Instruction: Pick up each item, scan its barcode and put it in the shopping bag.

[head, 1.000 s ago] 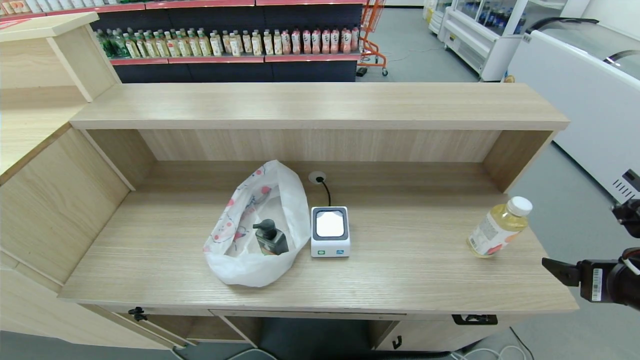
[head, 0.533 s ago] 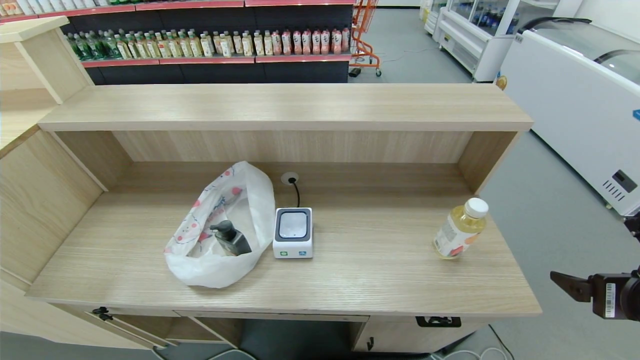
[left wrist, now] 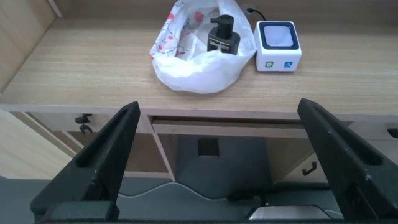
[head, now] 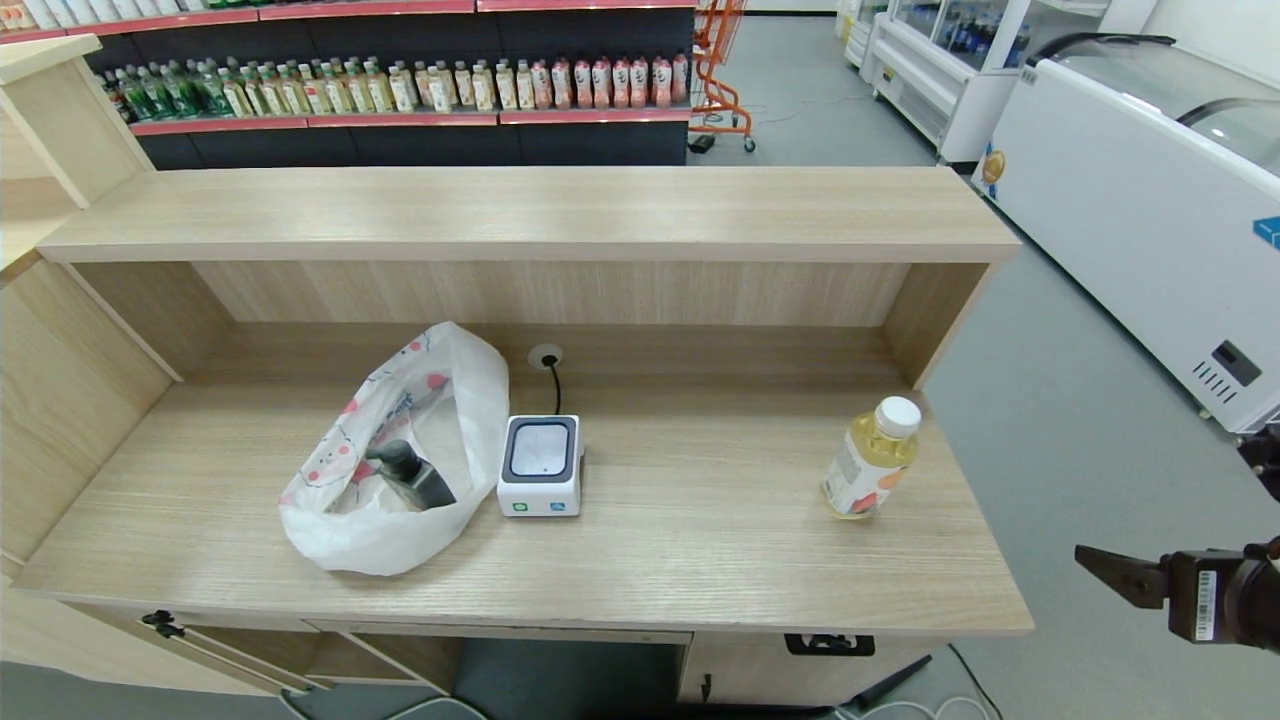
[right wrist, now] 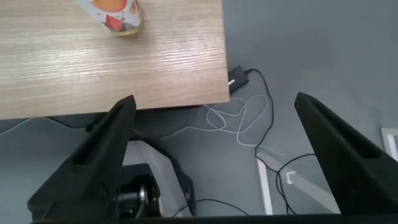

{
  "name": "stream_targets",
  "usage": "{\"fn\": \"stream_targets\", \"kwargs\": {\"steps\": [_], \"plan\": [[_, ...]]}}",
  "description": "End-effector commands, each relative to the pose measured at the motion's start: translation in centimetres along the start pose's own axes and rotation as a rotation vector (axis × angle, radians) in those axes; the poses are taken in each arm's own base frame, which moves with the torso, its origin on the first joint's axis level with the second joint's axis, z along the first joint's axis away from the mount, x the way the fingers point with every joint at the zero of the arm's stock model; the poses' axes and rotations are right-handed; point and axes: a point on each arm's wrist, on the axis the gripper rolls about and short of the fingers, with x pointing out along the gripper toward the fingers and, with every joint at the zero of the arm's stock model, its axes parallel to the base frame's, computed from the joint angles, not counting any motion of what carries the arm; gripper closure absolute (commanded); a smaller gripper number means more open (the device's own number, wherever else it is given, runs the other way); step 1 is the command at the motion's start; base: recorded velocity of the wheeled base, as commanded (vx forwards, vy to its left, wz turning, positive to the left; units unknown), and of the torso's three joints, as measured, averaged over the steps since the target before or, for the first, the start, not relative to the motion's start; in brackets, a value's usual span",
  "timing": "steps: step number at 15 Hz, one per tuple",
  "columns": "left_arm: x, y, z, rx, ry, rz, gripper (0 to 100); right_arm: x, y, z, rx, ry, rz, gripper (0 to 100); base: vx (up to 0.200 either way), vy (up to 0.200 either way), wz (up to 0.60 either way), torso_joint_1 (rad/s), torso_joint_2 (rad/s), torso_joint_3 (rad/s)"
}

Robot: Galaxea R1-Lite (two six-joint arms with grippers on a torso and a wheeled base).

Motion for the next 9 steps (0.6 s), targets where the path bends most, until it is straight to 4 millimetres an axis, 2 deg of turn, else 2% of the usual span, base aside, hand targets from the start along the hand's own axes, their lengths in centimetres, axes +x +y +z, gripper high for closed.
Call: {"fn": "stream_targets", "kwargs": {"steps": [1,4,9], "plan": [[0.0,0.0,0.0,0.0,0.0,0.0,0,1.3,0.3,-0.2,0.05,0.055,0.018,0,0.0,0.0,0.0,0.0,0.0,0.0],[0.0,0.0,0.0,0.0,0.0,0.0,0,3.9,1.7,0.2,0.139,0.051,0.079,0,0.0,0.0,0.0,0.0,0.0,0.0],[0.0,0.0,0.0,0.0,0.0,0.0,0,7.4,4.1,0.2,0.069,0.026,0.141,0,0.0,0.0,0.0,0.0,0.0,0.0]]}}
